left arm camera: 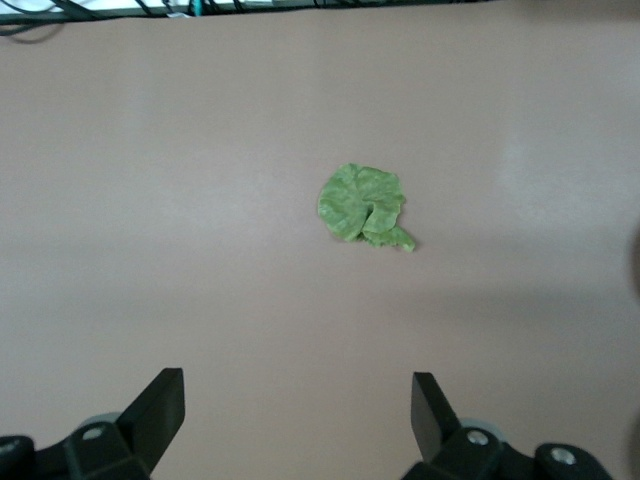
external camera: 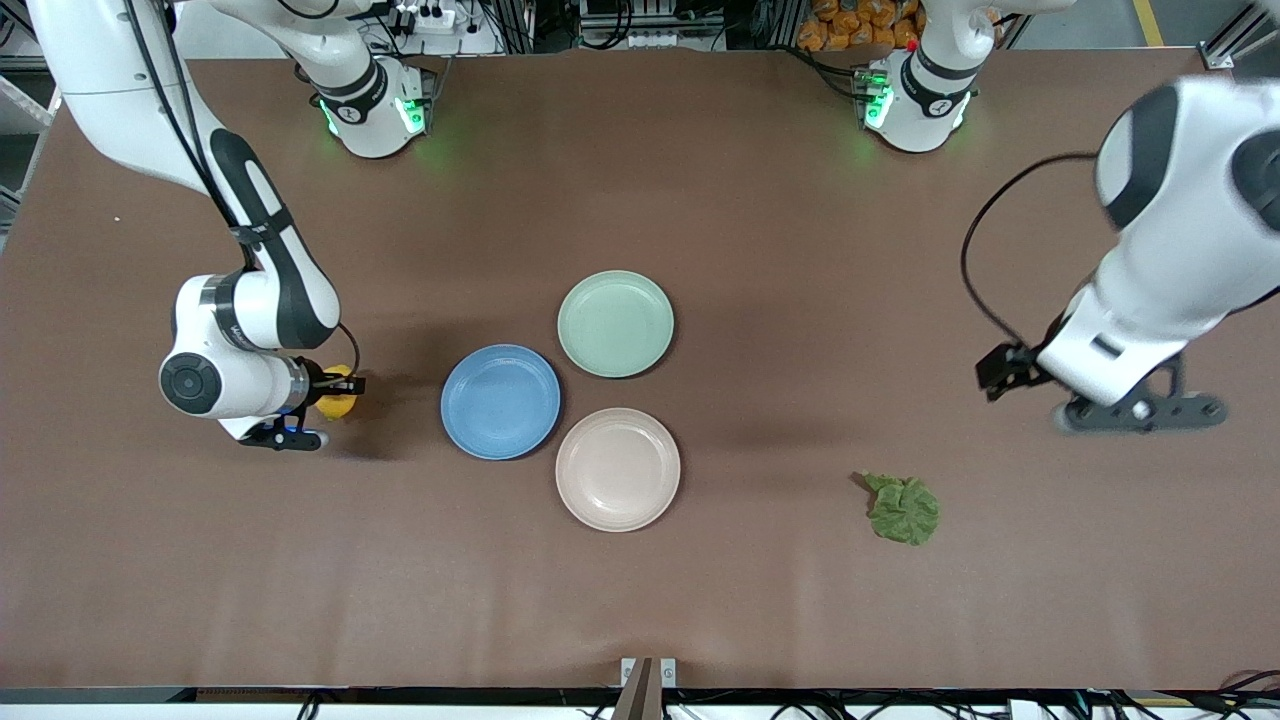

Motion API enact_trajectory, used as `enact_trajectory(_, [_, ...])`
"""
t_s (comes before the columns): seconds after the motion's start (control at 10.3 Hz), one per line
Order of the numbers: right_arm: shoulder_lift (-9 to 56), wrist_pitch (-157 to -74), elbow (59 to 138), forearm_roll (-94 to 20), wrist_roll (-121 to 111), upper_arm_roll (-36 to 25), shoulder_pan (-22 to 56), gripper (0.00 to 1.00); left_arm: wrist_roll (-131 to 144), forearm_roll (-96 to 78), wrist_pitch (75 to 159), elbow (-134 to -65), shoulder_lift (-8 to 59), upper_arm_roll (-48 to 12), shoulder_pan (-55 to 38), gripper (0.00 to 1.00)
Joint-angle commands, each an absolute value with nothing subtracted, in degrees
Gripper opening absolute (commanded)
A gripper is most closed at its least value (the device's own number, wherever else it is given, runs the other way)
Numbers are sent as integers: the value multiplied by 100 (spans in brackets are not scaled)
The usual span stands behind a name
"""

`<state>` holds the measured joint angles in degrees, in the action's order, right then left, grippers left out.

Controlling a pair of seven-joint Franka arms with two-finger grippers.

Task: Pick lemon and lettuce from blue and beige plates
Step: 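Set the lemon on the table while the left gripper releases the lettuce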

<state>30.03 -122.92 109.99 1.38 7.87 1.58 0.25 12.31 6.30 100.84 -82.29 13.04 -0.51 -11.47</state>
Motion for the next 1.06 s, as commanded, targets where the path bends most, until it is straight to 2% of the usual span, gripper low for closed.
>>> enact_trajectory(0.0, [2594,-12078,11032,158,773,228,-53,100,1257,545,9609,-8297,635,-26,-1134,100])
enact_trajectory(0.19, [2400,-11149,10270,44,703,229,-44,100,1222,536,9318,-8332,352,-26,-1081,100])
enact_trajectory(0.48, [2268,-9130,8215,96,503,211,-70,100,1082,492,9229,-8315,281,-183,-750,100])
enact_trajectory(0.58, [1963,-8940,8061,79,92,72,17,100,933,344,9229,-8314,273,-628,-251,100])
enact_trajectory(0.77, [1190,-8860,8225,53,-158,-79,167,100,853,325,9229,-8314,264,-685,-211,100])
enact_trajectory(0.97, [723,-8859,8358,53,-202,-70,167,100,713,317,9220,-8323,264,-712,-193,100])
